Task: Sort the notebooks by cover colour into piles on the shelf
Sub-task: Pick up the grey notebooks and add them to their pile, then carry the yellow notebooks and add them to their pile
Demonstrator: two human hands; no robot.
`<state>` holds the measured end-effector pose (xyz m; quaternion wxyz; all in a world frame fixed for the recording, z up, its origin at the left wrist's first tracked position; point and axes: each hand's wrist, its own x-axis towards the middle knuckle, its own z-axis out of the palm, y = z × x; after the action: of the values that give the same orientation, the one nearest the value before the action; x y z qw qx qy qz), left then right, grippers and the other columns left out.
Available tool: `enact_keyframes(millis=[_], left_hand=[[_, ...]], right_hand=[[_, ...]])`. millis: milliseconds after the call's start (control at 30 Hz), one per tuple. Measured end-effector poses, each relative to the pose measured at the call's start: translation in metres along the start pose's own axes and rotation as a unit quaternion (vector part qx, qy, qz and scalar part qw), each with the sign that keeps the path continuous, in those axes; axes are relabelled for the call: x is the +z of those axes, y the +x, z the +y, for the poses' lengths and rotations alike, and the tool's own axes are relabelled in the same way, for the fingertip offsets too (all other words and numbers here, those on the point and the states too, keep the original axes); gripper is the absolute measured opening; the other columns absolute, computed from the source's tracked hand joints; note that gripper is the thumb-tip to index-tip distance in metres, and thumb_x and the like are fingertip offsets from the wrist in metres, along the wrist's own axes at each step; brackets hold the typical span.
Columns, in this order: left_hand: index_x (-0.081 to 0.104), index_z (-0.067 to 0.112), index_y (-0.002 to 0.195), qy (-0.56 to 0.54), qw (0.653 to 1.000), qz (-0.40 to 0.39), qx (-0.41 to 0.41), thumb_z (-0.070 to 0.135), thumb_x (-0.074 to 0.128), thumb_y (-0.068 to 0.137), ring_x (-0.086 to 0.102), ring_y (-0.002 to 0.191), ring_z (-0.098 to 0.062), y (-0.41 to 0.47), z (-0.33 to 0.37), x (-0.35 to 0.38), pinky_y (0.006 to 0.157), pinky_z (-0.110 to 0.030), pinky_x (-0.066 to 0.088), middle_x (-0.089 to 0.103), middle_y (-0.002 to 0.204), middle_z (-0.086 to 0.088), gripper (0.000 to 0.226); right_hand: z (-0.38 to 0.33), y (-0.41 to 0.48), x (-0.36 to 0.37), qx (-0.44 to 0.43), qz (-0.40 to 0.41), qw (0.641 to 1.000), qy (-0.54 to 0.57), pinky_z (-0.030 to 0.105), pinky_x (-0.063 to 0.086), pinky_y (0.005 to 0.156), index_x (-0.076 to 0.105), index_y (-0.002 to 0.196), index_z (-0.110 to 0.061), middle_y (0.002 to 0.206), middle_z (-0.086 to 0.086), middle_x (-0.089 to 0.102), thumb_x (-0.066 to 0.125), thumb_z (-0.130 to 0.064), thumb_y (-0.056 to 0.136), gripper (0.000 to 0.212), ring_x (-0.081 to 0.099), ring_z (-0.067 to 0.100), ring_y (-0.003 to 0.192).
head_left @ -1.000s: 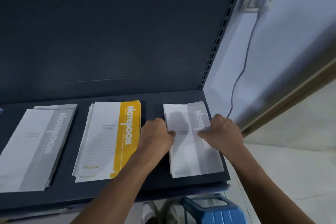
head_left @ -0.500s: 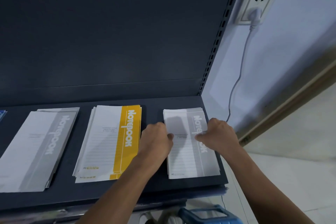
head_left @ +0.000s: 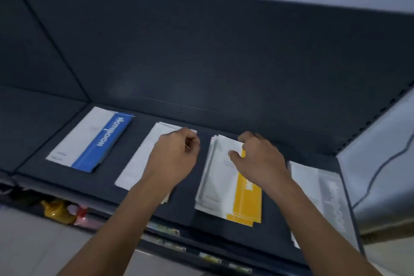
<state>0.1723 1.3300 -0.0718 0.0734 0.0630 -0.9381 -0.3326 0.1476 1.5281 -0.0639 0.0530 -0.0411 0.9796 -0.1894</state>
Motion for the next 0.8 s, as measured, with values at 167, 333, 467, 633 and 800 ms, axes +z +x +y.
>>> enact_keyframes(millis=[167,333,467,633,800], left_hand=[[0.066,0.032,0.088,0.011,0.996,0.05,-0.078,0.027,0.058,0.095,0.066,0.069,-0.008,-0.009,-0.108,-0.103,0.065,-0.034,0.057,0.07,0.075,0.013,0.012],[0.068,0.029,0.089,0.0,0.992,0.085,-0.098,0.027,0.057,0.096,0.067,0.07,-0.002,-0.025,-0.205,-0.19,0.069,-0.031,0.057,0.071,0.078,0.016,0.013],[0.07,0.027,0.092,0.003,0.985,0.109,-0.135,0.028,0.056,0.097,0.065,0.071,0.001,-0.043,-0.274,-0.244,0.068,-0.029,0.056,0.069,0.078,0.015,0.014],[0.071,0.023,0.095,-0.009,0.977,0.137,-0.163,0.028,0.056,0.098,0.068,0.072,-0.001,-0.04,-0.329,-0.295,0.069,-0.028,0.059,0.071,0.081,0.015,0.016],[0.066,0.03,0.089,-0.01,0.973,0.145,-0.178,0.029,0.054,0.098,0.068,0.072,0.0,-0.022,-0.379,-0.331,0.065,-0.023,0.054,0.071,0.08,0.015,0.015]], right_hand=[[-0.136,0.017,0.037,-0.093,-0.033,0.995,0.012,0.042,0.052,0.095,0.055,0.131,-0.025,0.127,-0.004,0.065,0.059,-0.046,0.095,0.042,0.061,0.025,0.12],[-0.267,0.024,0.09,-0.162,-0.06,0.984,0.042,0.037,0.052,0.094,0.054,0.134,-0.027,0.123,-0.007,0.066,0.06,-0.046,0.096,0.043,0.062,0.019,0.116],[-0.353,0.016,0.126,-0.2,-0.102,0.973,0.049,0.038,0.052,0.091,0.054,0.135,-0.027,0.117,-0.011,0.067,0.057,-0.047,0.097,0.043,0.061,0.016,0.112],[-0.43,0.023,0.145,-0.229,-0.117,0.965,0.048,0.043,0.054,0.091,0.054,0.134,-0.027,0.111,-0.013,0.067,0.056,-0.048,0.097,0.043,0.064,0.017,0.106],[-0.505,0.045,0.168,-0.255,-0.132,0.957,0.048,0.039,0.055,0.084,0.053,0.136,-0.025,0.1,-0.013,0.069,0.056,-0.045,0.098,0.043,0.063,0.013,0.097]])
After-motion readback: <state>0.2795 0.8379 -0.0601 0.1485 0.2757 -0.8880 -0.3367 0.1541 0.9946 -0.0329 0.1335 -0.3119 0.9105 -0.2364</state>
